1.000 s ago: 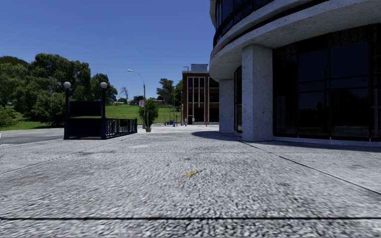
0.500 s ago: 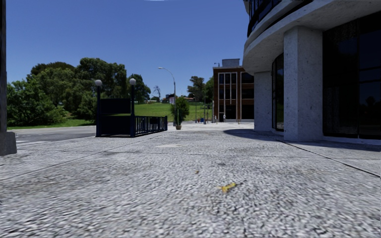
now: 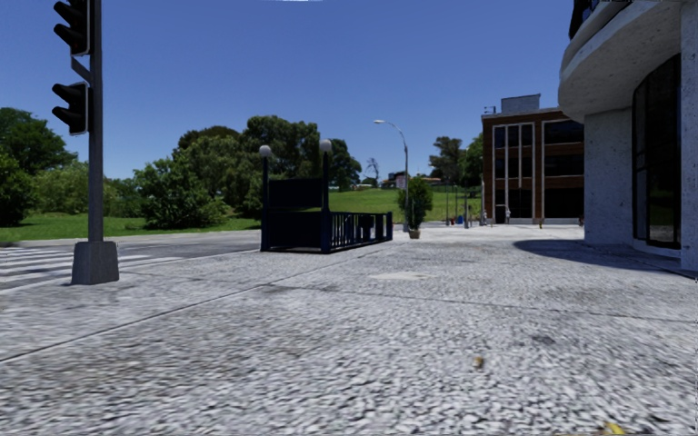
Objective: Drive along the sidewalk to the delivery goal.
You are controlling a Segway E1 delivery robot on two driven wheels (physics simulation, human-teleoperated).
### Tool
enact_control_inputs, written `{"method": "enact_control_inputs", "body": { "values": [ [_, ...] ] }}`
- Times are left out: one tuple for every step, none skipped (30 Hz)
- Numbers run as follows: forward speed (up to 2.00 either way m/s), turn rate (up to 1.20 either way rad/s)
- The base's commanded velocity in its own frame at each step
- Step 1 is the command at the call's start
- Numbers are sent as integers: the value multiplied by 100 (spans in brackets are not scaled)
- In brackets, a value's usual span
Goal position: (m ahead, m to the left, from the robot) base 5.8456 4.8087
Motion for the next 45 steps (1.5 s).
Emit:
{"method": "enact_control_inputs", "body": {
  "values": [
    [177,60],
    [177,60],
    [178,60],
    [179,60],
    [180,60],
    [180,60],
    [180,60],
    [180,60],
    [181,60],
    [181,60],
    [181,60],
    [181,60],
    [181,60],
    [181,60],
    [181,55],
    [181,55],
    [182,43],
    [182,30],
    [182,0],
    [182,0],
    [180,0],
    [179,0],
    [179,0],
    [179,0],
    [179,0],
    [179,0],
    [179,0],
    [179,0],
    [179,0],
    [178,0],
    [177,0],
    [175,0],
    [175,0],
    [171,0],
    [169,0],
    [169,0],
    [169,0],
    [169,0],
    [168,19],
    [168,25],
    [168,28],
    [168,28],
    [168,33],
    [169,35],
    [169,36]
  ]
}}
